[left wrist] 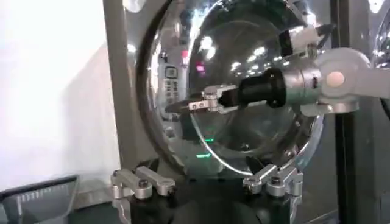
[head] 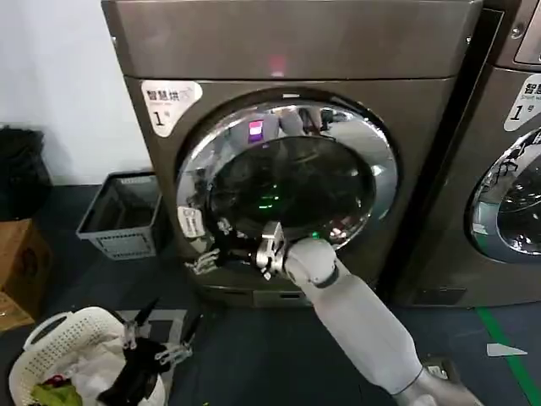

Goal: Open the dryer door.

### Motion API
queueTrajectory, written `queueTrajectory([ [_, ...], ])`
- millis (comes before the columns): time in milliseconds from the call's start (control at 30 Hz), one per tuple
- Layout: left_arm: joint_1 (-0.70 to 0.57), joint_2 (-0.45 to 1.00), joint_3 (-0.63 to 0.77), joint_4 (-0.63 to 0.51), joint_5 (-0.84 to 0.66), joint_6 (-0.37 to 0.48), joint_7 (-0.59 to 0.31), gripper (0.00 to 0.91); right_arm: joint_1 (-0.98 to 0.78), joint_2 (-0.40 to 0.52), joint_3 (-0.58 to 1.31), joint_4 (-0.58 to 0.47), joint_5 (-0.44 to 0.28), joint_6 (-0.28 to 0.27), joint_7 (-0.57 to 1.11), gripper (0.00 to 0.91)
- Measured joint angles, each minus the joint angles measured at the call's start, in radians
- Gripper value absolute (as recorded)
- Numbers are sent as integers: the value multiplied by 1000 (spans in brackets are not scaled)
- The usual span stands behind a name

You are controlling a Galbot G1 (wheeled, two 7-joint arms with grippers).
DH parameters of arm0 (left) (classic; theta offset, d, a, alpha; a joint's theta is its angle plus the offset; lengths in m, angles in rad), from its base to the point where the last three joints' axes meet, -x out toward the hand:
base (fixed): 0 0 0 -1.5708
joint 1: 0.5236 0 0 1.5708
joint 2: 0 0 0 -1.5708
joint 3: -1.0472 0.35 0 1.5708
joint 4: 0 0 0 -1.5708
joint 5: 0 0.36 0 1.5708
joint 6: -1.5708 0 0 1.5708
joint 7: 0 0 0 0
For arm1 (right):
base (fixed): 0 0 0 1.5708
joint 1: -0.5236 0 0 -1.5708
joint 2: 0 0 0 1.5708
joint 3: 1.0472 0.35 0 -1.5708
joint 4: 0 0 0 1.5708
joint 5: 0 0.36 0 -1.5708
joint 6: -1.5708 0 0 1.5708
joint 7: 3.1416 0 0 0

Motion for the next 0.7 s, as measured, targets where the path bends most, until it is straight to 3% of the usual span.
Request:
queueTrajectory([
  [333,-6,0,-79,-7,-49,48,26,907,-30,-35,17,39,7,41,-87,907],
  [700,-35,21,-180,-12,-142,103,38,907,-54,-81,38,70,60,43,-241,907],
])
